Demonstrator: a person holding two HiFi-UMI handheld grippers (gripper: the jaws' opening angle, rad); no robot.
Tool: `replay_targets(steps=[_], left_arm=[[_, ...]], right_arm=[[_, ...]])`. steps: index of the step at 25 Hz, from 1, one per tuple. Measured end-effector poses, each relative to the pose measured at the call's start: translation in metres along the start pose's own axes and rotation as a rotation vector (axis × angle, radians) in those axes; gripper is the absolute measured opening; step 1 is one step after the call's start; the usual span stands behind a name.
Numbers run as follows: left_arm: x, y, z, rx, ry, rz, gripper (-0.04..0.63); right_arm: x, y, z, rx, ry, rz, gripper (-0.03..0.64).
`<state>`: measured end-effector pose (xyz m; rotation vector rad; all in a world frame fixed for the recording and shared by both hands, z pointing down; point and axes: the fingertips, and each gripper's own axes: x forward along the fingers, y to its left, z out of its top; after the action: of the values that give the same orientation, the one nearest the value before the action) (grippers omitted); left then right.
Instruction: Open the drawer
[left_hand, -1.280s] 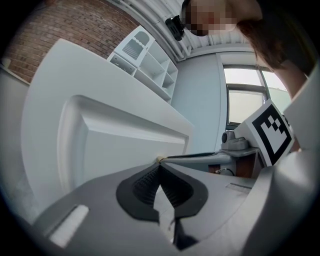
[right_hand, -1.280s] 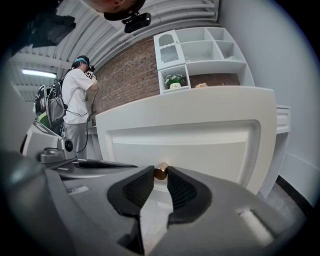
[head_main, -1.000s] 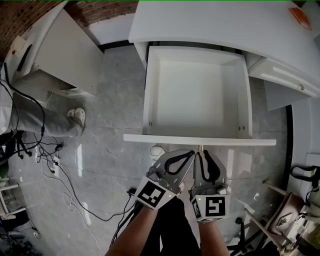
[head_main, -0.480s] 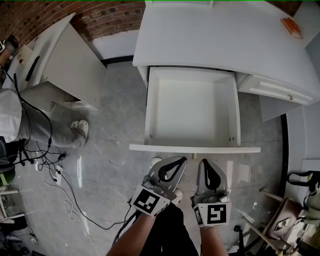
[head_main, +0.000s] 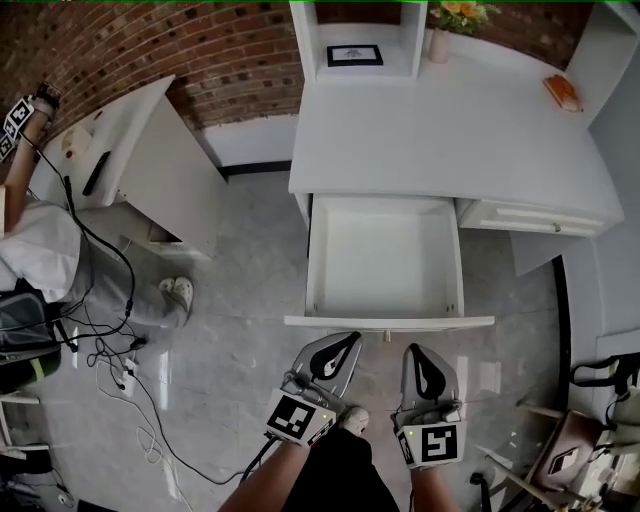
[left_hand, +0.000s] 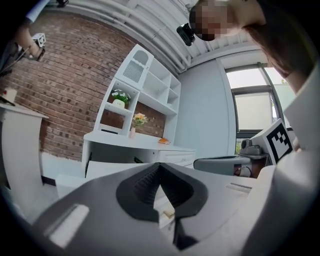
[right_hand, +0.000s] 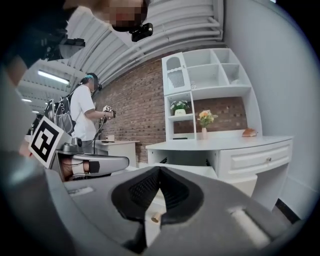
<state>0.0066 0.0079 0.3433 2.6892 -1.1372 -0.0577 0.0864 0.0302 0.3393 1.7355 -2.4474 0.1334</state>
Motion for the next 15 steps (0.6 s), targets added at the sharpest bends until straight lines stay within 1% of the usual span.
replay_targets(steps=[3, 6, 8, 13, 15], left_arm=[[-0.010, -0.005, 0.013, 0.034, 0.017, -0.002, 0.000], [-0.017, -0.013, 0.023, 0.073, 0.051, -0.022, -0.001], [-0.021, -0.017, 0.034, 0.070, 0.039, -0.027, 0.000], [-0.030, -0.032, 0.068, 0.037, -0.007, -0.032, 0.000], [-0.033, -0.038, 0.081, 0.049, -0.009, -0.027, 0.000]], right_arm=[[-0.011, 0.000, 0.019, 0.001, -0.018, -0.005, 0.002], [-0.018, 0.004, 0.036, -0.006, -0.033, 0.008, 0.002], [-0.023, 0.007, 0.047, -0.012, -0.039, 0.015, 0.002], [-0.040, 0.009, 0.076, -0.028, -0.044, 0.025, 0.002], [-0.046, 0.009, 0.089, -0.030, -0.063, 0.026, 0.002]])
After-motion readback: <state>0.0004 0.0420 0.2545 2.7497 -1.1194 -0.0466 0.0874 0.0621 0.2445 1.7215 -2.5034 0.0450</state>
